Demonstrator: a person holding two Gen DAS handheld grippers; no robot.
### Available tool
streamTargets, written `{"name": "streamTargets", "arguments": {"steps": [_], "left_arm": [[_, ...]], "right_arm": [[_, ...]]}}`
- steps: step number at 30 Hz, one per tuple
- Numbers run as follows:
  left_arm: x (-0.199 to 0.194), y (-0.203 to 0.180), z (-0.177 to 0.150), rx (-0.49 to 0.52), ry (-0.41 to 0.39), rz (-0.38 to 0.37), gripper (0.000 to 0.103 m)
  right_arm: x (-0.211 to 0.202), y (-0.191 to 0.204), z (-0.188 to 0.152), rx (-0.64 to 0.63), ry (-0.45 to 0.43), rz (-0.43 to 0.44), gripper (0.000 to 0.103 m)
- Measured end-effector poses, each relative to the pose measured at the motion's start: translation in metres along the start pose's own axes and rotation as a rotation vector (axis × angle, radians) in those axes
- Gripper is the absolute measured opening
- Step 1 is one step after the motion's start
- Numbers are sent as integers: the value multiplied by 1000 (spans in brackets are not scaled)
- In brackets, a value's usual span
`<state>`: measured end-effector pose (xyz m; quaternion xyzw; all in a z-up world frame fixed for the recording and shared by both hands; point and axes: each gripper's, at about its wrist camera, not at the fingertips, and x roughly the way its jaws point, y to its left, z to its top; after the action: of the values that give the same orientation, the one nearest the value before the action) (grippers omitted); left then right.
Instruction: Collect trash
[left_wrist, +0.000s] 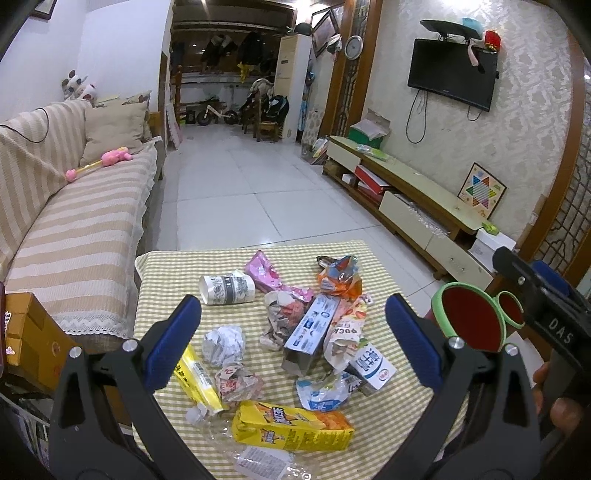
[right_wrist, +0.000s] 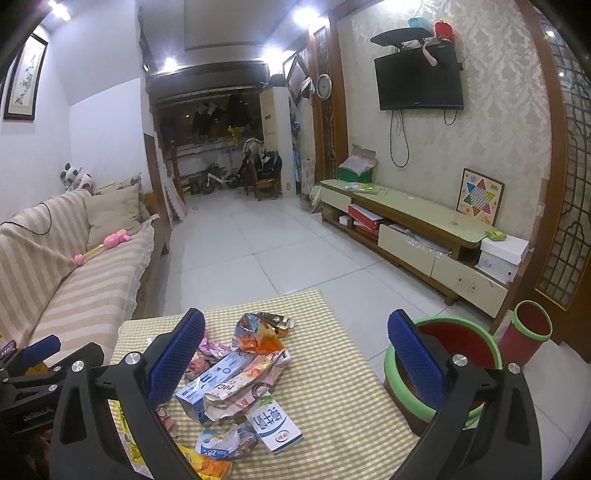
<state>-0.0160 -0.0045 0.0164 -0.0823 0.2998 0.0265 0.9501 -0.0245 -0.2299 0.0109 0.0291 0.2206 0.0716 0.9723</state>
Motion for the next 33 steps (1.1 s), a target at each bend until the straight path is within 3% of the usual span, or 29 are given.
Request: {"name": "streamTargets", "arguments": {"steps": [20,33], "left_arm": [[-45,0,9,-10,-110,-33,98],[-32,1,1,-4,-58,-20,98]], "right_arm": [[-47,8,13,-29,-98,-8,96],[-26,6,1,-4,-26,-4,96]]}}
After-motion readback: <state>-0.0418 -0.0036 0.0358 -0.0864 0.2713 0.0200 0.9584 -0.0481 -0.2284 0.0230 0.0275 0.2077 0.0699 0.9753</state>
